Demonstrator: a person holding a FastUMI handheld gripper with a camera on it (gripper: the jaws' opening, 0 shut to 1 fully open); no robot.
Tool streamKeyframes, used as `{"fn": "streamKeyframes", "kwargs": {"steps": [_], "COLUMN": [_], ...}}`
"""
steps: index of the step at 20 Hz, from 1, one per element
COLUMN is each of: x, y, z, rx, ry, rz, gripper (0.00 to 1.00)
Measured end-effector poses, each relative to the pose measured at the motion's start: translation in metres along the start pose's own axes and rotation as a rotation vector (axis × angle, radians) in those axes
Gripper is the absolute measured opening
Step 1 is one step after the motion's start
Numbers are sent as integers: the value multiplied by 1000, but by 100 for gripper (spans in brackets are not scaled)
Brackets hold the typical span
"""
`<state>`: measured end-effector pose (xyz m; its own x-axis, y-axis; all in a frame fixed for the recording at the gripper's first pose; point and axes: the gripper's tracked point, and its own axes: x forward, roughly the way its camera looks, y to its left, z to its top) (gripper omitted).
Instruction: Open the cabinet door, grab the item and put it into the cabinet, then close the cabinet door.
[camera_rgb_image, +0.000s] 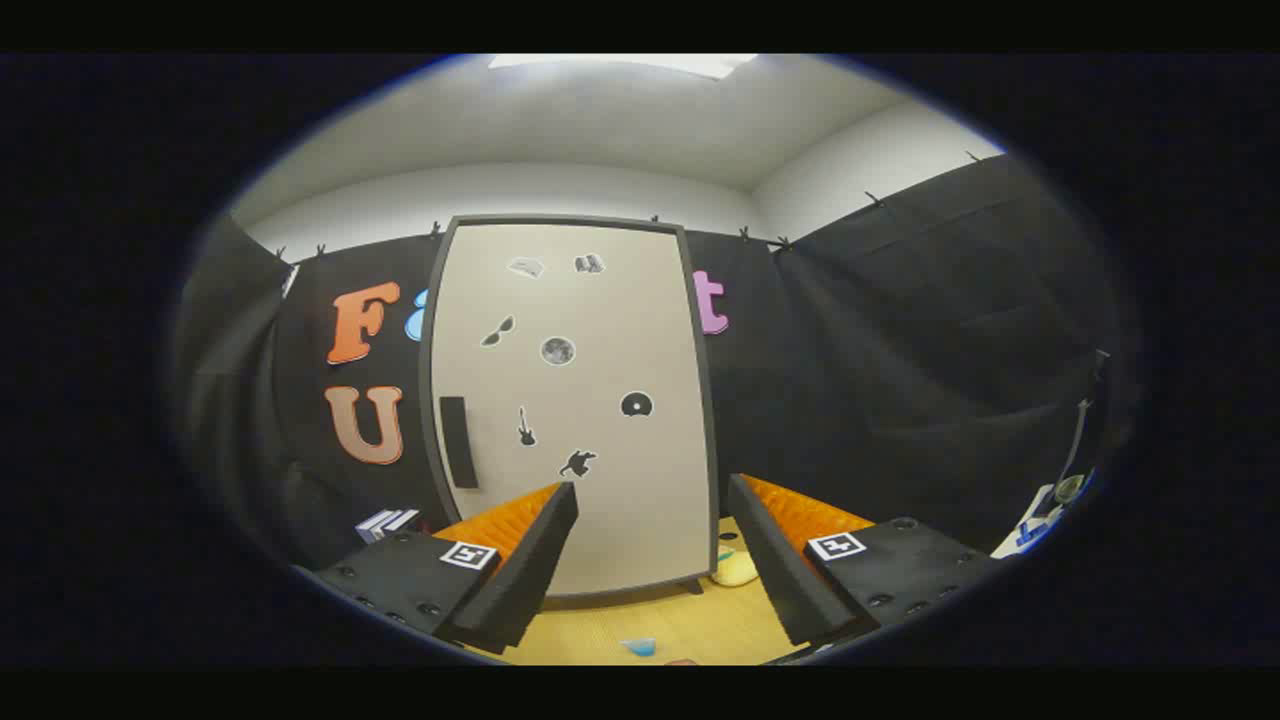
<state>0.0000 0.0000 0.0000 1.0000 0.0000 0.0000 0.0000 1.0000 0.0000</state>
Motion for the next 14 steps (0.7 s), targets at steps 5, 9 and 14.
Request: {"fn": "streamKeyframes", "kwargs": {"steps": [5,9,14], "x": [-4,-8,-11], "y": [-4,-8,-10], "z": [-1,-2,-1], "rx": [4,1,-1], "ry": [9,11,13], "rz": [-12,-23,-28], "gripper": [97,97,97]}}
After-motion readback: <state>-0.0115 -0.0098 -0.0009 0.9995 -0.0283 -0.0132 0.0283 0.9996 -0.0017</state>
